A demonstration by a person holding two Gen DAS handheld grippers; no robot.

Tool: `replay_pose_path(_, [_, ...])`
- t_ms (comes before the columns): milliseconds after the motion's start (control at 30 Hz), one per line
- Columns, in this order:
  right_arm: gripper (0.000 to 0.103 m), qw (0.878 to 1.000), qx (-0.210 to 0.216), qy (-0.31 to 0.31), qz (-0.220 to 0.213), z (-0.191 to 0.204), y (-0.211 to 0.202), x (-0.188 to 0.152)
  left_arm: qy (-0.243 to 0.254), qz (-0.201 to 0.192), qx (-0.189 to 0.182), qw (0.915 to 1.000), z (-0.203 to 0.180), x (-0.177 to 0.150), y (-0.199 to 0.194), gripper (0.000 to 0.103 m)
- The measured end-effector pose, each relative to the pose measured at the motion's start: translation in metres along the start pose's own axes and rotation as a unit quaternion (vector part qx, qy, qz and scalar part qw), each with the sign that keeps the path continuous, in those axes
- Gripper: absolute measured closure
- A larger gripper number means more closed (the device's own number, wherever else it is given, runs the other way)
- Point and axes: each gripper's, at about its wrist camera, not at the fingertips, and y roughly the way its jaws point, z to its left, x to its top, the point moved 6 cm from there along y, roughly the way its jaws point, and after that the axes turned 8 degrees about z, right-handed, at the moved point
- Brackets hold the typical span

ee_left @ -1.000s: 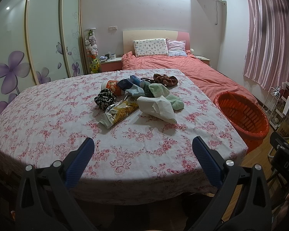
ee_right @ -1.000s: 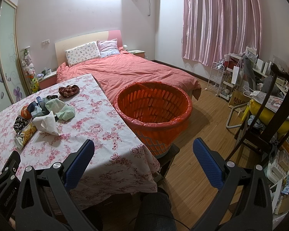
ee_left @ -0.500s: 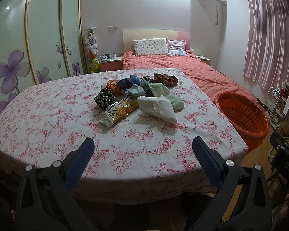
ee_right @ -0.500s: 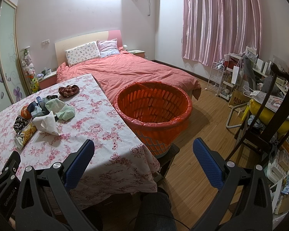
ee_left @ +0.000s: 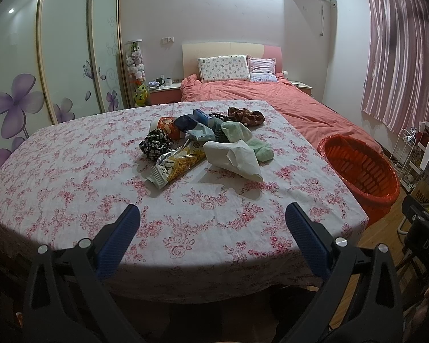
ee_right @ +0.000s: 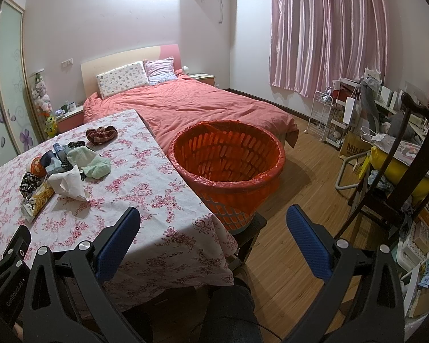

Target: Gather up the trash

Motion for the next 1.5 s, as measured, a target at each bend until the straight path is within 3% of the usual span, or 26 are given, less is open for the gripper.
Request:
replay_pose_path(400, [0.002, 1.000, 0.021, -0.017, -0.008, 0.014, 0.010, 0.002, -0.009, 0.010, -0.005, 0.9999, 0.015, 0.002, 0.019, 0.004])
replay_pose_path(600, [0.002, 0.996, 0.070, -0.056, -0.001, 0.044, 0.024, 0.009, -0.032, 0.031, -0.020, 0.9988, 0.048, 0.012, 0.044, 0.004])
replay_pose_path(800, [0.002, 0.991, 0.109, -0.076, -0.002, 0.077, 0.034, 0.020, -0.049, 0.051, 0.006, 0.9974, 0.085, 0.024, 0.072, 0.004])
replay_pose_path(1067, [0.002, 0.971, 0.189, -0.141, 0.036, 0.156, 0.065, 0.026, -0.058, 0.085, 0.005, 0.9947, 0.118, 0.037, 0.114, 0.004])
replay_pose_path(1233, [0.004, 0.960, 0.218, -0.162, 0.060, 0.191, 0.088, 0.025, -0.047, 0.076, -0.007, 0.9959, 0.127, 0.048, 0.129, 0.004])
replay_pose_path(1400, [0.016, 0.953, 0.225, -0.175, 0.099, 0.213, 0.117, 0.020, -0.036, 0.078, -0.031, 0.9958, 0.125, 0.054, 0.141, 0.004])
replay_pose_path(1500, [0.037, 0.947, 0.235, -0.183, 0.121, 0.219, 0.127, 0.015, -0.030, 0.091, -0.043, 0.9945, 0.120, 0.056, 0.152, 0.007])
